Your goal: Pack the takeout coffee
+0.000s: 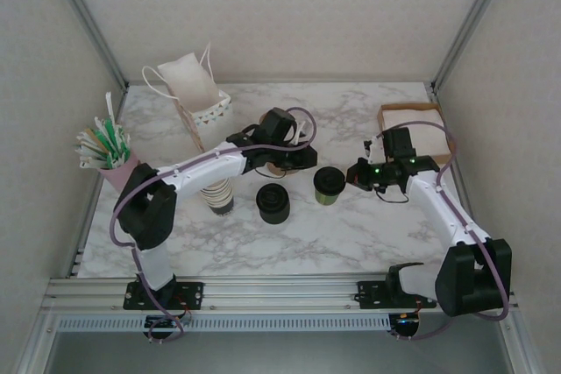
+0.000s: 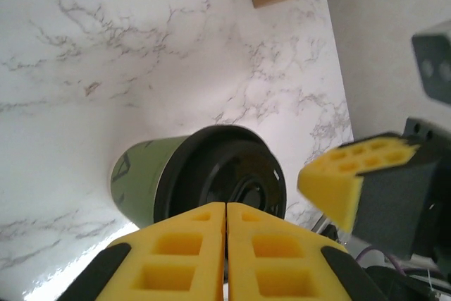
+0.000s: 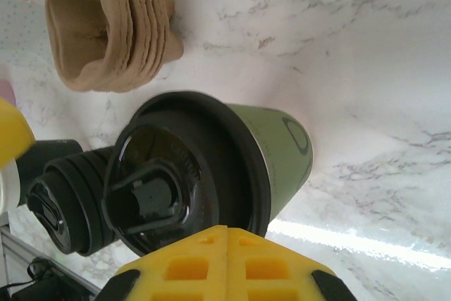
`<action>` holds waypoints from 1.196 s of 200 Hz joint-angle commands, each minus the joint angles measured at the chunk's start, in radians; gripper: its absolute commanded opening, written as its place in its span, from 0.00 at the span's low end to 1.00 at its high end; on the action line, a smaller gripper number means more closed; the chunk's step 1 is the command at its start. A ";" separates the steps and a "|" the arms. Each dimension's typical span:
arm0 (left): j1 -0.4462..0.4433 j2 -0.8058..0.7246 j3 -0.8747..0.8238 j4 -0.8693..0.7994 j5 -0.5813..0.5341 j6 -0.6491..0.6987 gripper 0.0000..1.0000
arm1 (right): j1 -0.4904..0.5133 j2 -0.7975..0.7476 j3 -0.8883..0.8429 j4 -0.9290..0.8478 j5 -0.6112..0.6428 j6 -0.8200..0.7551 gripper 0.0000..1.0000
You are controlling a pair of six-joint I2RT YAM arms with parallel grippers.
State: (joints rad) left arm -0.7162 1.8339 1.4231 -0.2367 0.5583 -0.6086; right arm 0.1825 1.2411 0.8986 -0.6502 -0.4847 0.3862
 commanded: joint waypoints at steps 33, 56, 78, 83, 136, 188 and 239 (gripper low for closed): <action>0.005 0.082 0.034 -0.016 0.040 0.028 0.09 | -0.005 0.013 -0.041 0.024 -0.071 0.024 0.00; 0.004 0.066 0.000 -0.005 0.041 0.024 0.09 | -0.005 0.033 -0.031 0.029 -0.052 0.020 0.00; 0.006 0.039 -0.036 0.009 0.040 0.018 0.09 | -0.005 0.053 -0.009 0.024 -0.031 0.012 0.00; 0.005 0.033 -0.044 0.011 0.039 0.017 0.09 | -0.005 0.057 -0.002 0.023 -0.027 0.011 0.00; -0.005 -0.017 -0.126 0.058 0.040 -0.015 0.09 | -0.005 0.127 0.063 0.027 0.000 -0.011 0.00; -0.020 -0.062 -0.161 0.072 0.028 -0.031 0.09 | -0.005 0.164 0.108 0.030 0.003 -0.014 0.00; 0.015 -0.090 -0.160 0.068 0.011 -0.033 0.10 | -0.005 0.086 0.083 -0.021 0.023 -0.017 0.00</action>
State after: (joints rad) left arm -0.7216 1.7844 1.2655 -0.1761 0.5804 -0.6323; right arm 0.1825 1.3884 0.9821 -0.6270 -0.4824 0.3843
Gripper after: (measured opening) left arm 0.093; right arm 0.035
